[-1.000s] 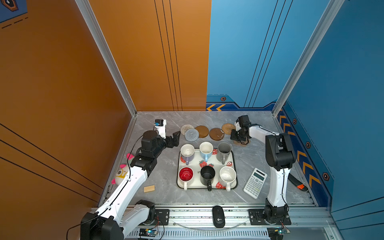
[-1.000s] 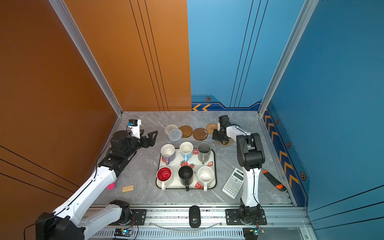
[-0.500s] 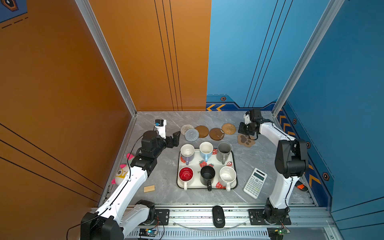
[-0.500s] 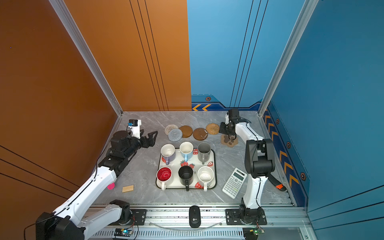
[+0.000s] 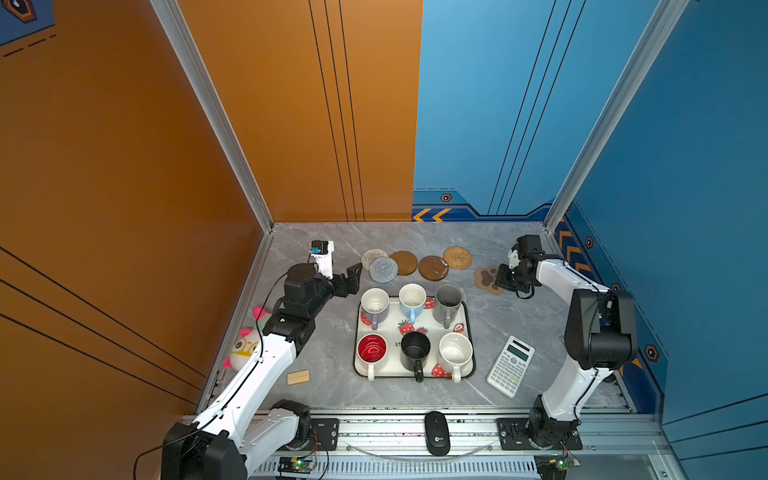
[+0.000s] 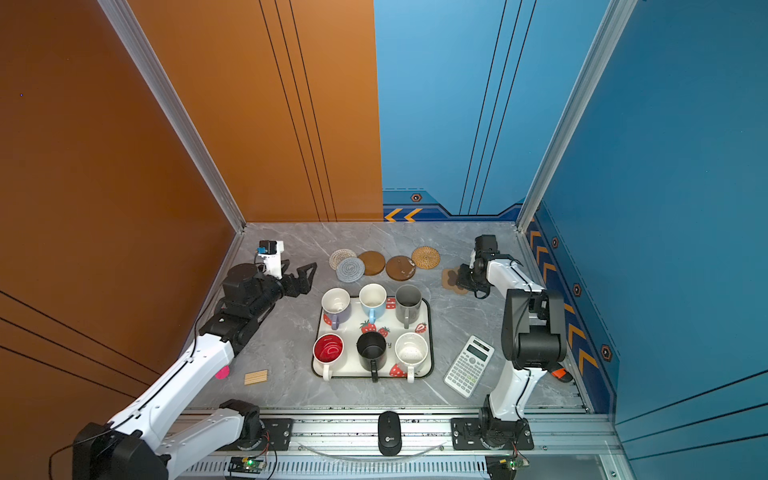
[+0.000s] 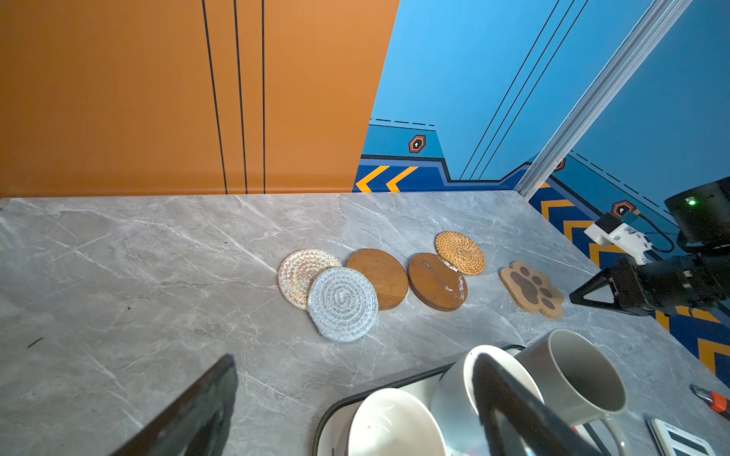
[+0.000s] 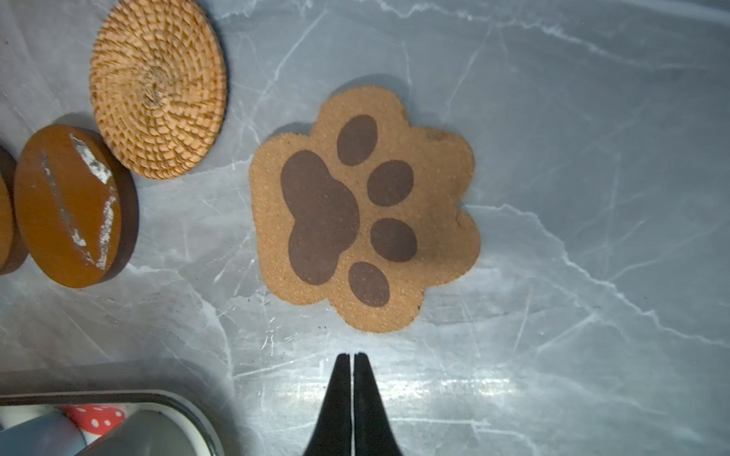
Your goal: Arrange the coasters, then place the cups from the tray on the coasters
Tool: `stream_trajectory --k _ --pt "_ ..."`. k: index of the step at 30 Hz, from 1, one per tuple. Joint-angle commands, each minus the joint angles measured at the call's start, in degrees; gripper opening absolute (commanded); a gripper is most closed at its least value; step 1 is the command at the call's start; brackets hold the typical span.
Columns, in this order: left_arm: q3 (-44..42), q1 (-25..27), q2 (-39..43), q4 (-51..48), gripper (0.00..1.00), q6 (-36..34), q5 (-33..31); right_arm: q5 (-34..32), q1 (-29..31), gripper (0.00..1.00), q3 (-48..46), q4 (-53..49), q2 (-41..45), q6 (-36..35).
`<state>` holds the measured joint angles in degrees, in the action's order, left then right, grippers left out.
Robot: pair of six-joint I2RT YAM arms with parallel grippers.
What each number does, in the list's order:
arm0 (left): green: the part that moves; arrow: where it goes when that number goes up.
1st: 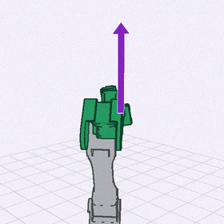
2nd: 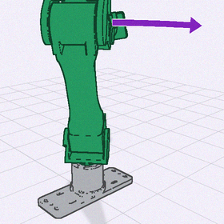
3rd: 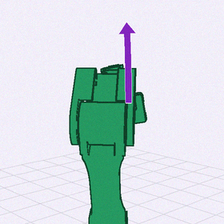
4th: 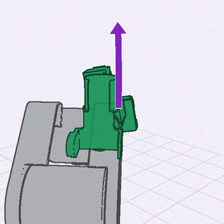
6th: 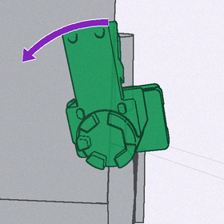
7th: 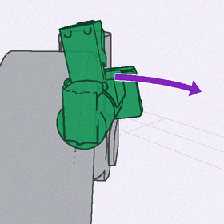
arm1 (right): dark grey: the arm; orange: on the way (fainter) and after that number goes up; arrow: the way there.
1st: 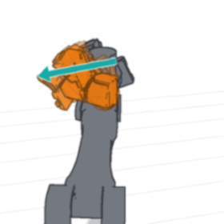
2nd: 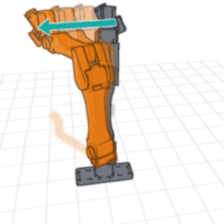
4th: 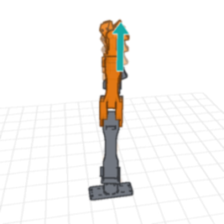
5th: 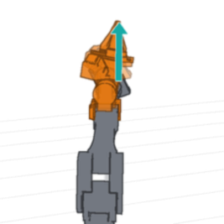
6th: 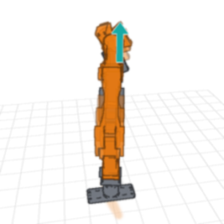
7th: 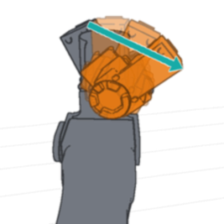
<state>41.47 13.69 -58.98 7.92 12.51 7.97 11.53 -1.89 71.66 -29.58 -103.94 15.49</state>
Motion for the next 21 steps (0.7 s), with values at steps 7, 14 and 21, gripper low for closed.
stream_trajectory --k 7,14,21 --pt "-1.7 0.8 0.8 2.4 0.93 0.7 0.9 -1.8 -0.3 0.00 -3.8 -2.0 1.9 -0.2" --pt "-1.7 0.9 0.5 2.4 0.94 0.6 1.1 -1.7 -0.3 0.00 -4.4 -1.7 0.3 0.2" --pt "-1.7 1.0 0.4 2.4 0.93 0.3 1.1 -1.8 -0.5 0.00 -2.2 -1.5 -2.7 0.5"
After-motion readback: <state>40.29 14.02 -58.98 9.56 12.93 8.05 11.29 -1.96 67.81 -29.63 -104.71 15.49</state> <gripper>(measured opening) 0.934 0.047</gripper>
